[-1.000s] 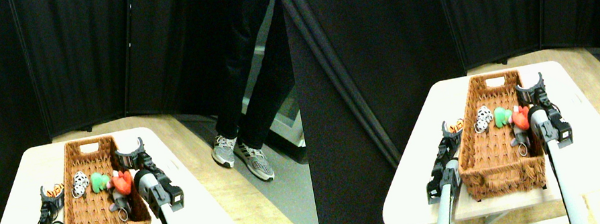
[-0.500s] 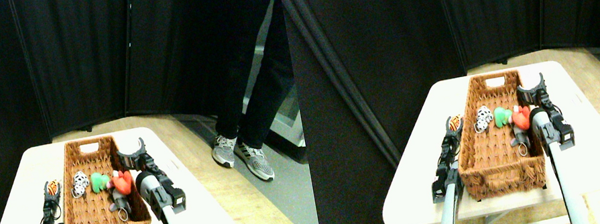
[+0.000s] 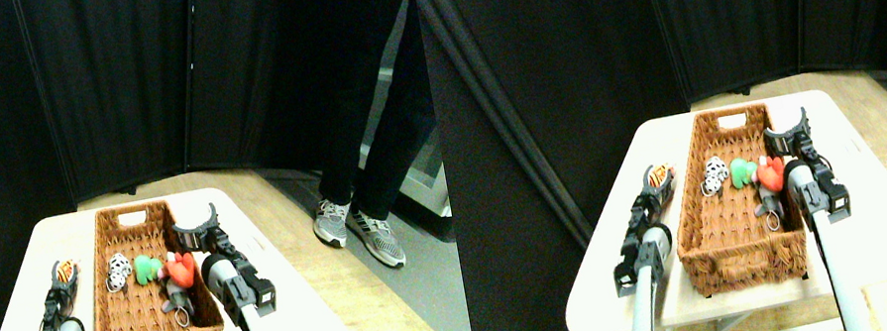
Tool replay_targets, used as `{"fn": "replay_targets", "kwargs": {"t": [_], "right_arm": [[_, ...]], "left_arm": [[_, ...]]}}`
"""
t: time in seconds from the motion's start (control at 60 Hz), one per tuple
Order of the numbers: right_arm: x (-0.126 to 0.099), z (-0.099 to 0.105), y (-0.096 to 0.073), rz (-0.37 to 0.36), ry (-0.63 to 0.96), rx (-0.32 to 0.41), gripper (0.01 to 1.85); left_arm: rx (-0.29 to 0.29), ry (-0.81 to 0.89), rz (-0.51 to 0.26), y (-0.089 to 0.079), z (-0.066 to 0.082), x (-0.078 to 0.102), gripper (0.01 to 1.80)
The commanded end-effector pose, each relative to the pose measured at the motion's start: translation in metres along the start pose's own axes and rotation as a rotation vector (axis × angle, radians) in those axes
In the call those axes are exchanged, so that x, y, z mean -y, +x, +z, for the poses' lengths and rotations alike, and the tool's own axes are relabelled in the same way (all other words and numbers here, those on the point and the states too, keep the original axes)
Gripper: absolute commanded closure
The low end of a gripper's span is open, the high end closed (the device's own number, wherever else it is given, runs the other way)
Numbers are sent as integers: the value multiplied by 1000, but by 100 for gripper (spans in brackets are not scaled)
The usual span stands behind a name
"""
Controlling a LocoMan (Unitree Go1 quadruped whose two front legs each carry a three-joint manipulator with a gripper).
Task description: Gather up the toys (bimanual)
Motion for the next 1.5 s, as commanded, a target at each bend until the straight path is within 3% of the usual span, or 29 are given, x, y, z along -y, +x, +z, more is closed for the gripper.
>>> {"fn": "replay_targets", "kwargs": {"t": [0.017, 0.167, 0.367, 0.633, 0.75, 0.983, 1.233, 1.3, 1.367, 1.4, 1.417, 1.5], "right_arm": [[-6, 5, -1, 41, 2, 34, 112], [-5, 10, -3, 55, -6, 49, 115], [-5, 15, -5, 57, -4, 66, 117], [-3, 21, -6, 63, -5, 84, 120], [-2, 23, -7, 63, -10, 93, 115], [0, 27, -9, 71, 2, 109, 121], [3, 31, -10, 63, 31, 109, 121], [3, 32, -10, 65, 25, 100, 118], [3, 33, -11, 68, 13, 90, 108], [3, 33, -11, 67, 7, 92, 108], [4, 33, -11, 63, 1, 92, 103], [4, 33, -11, 64, 14, 92, 101]], "left_arm": [[-2, 11, -38, -1, 9, 20, 180], [-42, 69, -67, -2, 12, 45, 180], [-105, 38, -106, 0, 4, 76, 180], [-193, -24, -147, 1, -27, 116, 180], [-238, -45, -182, 3, -41, 126, 180], [-251, -67, -197, 0, -69, 144, 180], [-310, -175, -165, 2, -84, 134, 180], [-336, -219, -158, 2, -85, 133, 163], [-363, -254, -106, 0, -82, 133, 128], [-363, -256, -101, -1, -82, 133, 123], [-357, -251, -86, -2, -82, 133, 107], [-353, -247, -77, -3, -80, 132, 96]]}}
